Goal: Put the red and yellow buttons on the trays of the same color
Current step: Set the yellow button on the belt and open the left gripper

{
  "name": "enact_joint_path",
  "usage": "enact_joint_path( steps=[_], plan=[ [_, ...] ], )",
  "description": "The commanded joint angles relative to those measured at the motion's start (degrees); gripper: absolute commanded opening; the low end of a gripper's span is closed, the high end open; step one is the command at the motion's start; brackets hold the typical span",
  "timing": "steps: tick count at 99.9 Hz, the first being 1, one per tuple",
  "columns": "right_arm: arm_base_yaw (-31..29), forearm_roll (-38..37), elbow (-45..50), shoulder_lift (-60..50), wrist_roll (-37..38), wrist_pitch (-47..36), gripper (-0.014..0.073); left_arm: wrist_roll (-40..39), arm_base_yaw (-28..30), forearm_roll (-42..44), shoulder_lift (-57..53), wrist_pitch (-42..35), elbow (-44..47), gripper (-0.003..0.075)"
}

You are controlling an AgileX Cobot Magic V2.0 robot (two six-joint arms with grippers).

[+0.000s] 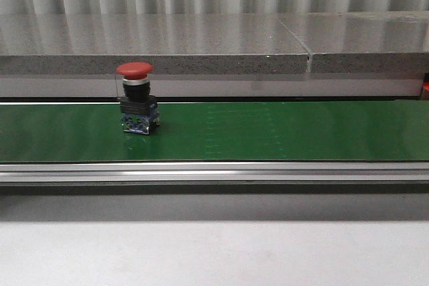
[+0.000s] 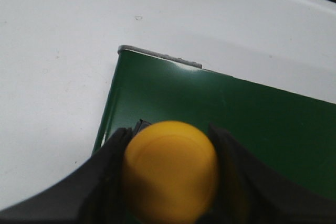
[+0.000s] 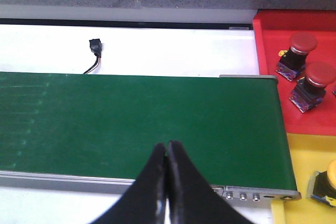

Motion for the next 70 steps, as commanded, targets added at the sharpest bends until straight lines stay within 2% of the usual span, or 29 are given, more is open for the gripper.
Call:
enact_joint_path(
  steps=[1,31,57,64,70],
  plan=[
    [0.1,0.5,-1.4,-0.2,-0.4,-3.2,-0.0066,-0.7,-0.4,-1.1,-0.9,-5.0,-1.4,-0.002],
    [0.1,0.5,-1.4,-0.2,-0.4,-3.2,-0.0066,-0.7,-0.4,-3.3,5.9,-4.9,-1.4,-0.002],
    [0.1,0.5,-1.4,-0.2,-0.4,-3.2,-0.0066,0.0,-0.4,-3.3,7.1,-4.7,-1.4,-0.0015],
    [0.1,0.5,-1.4,-0.2,-0.4,-3.2,-0.0066,0.0,-0.4,-3.3,7.1,-4.3,-1.4,0.0019],
    [0.1,0.5,-1.4,-0.2,-0.4,-3.2,-0.0066,0.0,-0.4,-3.3,7.1,-4.0,-1.4,0.0089]
  ],
)
